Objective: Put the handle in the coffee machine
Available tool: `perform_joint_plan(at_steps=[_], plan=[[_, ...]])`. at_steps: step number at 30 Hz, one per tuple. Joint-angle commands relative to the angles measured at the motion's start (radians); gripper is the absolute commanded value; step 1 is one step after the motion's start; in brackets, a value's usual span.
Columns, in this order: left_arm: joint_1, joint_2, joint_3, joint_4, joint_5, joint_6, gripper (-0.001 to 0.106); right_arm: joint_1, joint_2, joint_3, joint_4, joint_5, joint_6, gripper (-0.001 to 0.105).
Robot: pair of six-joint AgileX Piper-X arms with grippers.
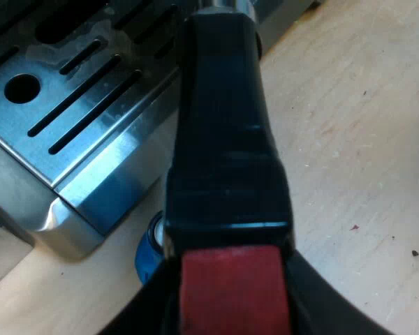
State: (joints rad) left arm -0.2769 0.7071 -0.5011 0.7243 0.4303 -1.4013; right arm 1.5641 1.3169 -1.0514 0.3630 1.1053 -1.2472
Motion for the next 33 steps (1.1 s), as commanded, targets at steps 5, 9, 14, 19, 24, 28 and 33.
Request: perform_joint_plan(at_steps=[5, 9, 14, 19, 24, 28, 33], plan=[[0.001, -0.008, -0.019, -0.049, 0.015, 0.004, 0.000, 0.001, -0.006, -0.003, 0.000, 0.013, -0.012, 0.093], [0.001, -0.008, -0.019, -0.049, 0.015, 0.004, 0.000, 0.001, -0.006, -0.003, 0.000, 0.013, -0.012, 0.093], [0.001, -0.008, -0.019, -0.047, 0.015, 0.004, 0.000, 0.001, -0.006, -0.003, 0.000, 0.013, -0.012, 0.093], [0.001, -0.008, -0.019, -0.049, 0.015, -0.001, 0.000, 0.001, -0.006, -0.003, 0.000, 0.013, -0.012, 0.093], [0.001, -0.008, -0.016, -0.048, 0.015, -0.005, 0.000, 0.001, -0.006, -0.003, 0.000, 0.013, -0.012, 0.093], [0.001, -0.008, -0.016, -0.048, 0.015, -0.005, 0.000, 0.001, -0.006, -0.003, 0.000, 0.012, -0.012, 0.093], [0.001, -0.008, -0.016, -0.049, 0.030, 0.051, 0.000, 0.001, -0.006, -0.003, 0.000, 0.012, -0.012, 0.093]])
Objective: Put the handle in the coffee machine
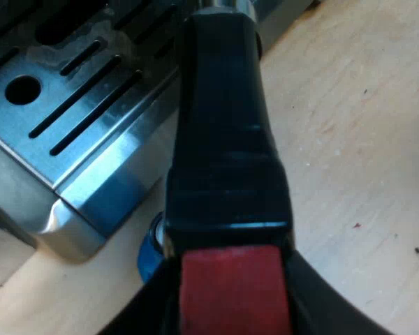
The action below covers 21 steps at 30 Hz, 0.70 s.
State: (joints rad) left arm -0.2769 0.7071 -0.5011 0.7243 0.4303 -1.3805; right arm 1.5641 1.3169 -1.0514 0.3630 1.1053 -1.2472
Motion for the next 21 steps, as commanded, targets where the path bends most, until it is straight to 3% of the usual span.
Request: perform_joint_plan(at_steps=[1, 8, 15, 21], plan=[[0.001, -0.008, -0.016, -0.049, 0.047, 0.043, 0.000, 0.001, -0.006, -0.003, 0.000, 0.012, -0.012, 0.093], [0.007, -0.008, -0.016, -0.068, 0.085, 0.047, 0.000, 0.001, -0.006, -0.003, -0.001, 0.012, -0.012, 0.093], [0.090, -0.008, -0.016, -0.108, 0.188, 0.061, 0.000, -0.006, -0.006, -0.003, -0.009, 0.012, -0.012, 0.093], [0.099, -0.008, -0.016, -0.108, 0.199, 0.070, 0.000, -0.005, 0.004, -0.003, -0.025, 0.015, -0.012, 0.093]])
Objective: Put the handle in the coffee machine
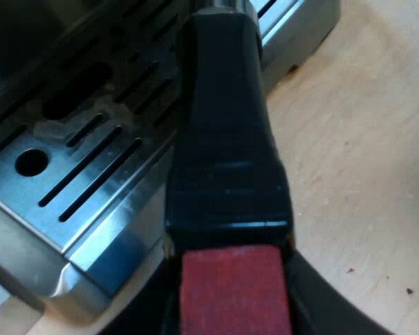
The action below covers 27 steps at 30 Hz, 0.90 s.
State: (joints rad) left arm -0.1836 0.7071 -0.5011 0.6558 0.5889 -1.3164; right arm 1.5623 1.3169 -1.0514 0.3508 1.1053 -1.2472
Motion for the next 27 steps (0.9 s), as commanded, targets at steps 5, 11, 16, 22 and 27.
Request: perform_joint_plan(at_steps=[5, 11, 16, 22, 27], plan=[[0.044, 0.001, -0.006, -0.048, 0.063, 0.018, 0.000, -0.017, 0.052, -0.003, -0.067, 0.018, -0.015, 0.093], [0.102, 0.031, 0.005, -0.082, 0.105, 0.021, 0.000, -0.040, 0.094, -0.003, -0.137, 0.019, -0.045, 0.093], [0.103, 0.059, 0.005, -0.104, 0.105, 0.065, 0.000, -0.083, 0.109, -0.003, -0.169, 0.012, -0.109, 0.093], [0.105, 0.108, 0.007, -0.116, 0.148, 0.066, 0.000, -0.135, 0.121, -0.003, -0.192, -0.025, -0.116, 0.093], [0.150, 0.130, 0.007, -0.123, 0.172, 0.106, 0.000, -0.152, 0.149, -0.003, -0.269, -0.071, -0.128, 0.093]])
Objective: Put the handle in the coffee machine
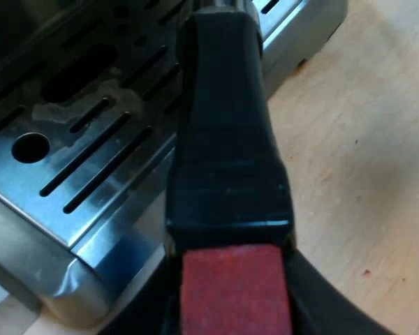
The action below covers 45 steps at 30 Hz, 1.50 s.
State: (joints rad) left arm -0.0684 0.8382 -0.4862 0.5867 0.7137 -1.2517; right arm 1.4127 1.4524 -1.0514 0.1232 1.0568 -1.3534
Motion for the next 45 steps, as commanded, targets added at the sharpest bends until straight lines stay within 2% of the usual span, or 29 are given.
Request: perform_joint_plan(at_steps=[1, 6, 11, 17, 36, 38, 41, 45], plan=[[0.067, 0.011, -0.008, -0.063, 0.047, 0.065, 0.000, -0.002, 0.022, -0.003, -0.060, -0.023, -0.025, 0.093], [0.125, 0.059, -0.008, -0.098, 0.086, 0.075, 0.000, -0.002, 0.059, -0.003, -0.123, -0.023, -0.087, 0.093], [0.165, 0.090, -0.008, -0.153, 0.093, 0.104, 0.000, -0.002, 0.070, -0.003, -0.123, -0.023, -0.086, 0.093], [0.165, 0.090, -0.008, -0.181, 0.137, 0.132, 0.000, -0.002, 0.070, -0.003, -0.123, -0.023, -0.086, 0.093], [0.165, 0.107, -0.008, -0.212, 0.137, 0.137, 0.000, -0.002, 0.070, -0.003, -0.123, -0.023, -0.079, 0.093], [0.165, 0.111, -0.008, -0.211, 0.137, 0.179, 0.000, -0.002, 0.070, -0.003, -0.123, -0.023, -0.079, 0.093], [0.165, 0.126, -0.011, -0.211, 0.142, 0.196, 0.000, -0.002, 0.070, -0.003, -0.134, -0.023, -0.079, 0.093], [0.165, 0.160, -0.020, -0.198, 0.198, 0.195, 0.000, -0.002, 0.070, -0.003, -0.135, -0.023, -0.079, 0.093]])
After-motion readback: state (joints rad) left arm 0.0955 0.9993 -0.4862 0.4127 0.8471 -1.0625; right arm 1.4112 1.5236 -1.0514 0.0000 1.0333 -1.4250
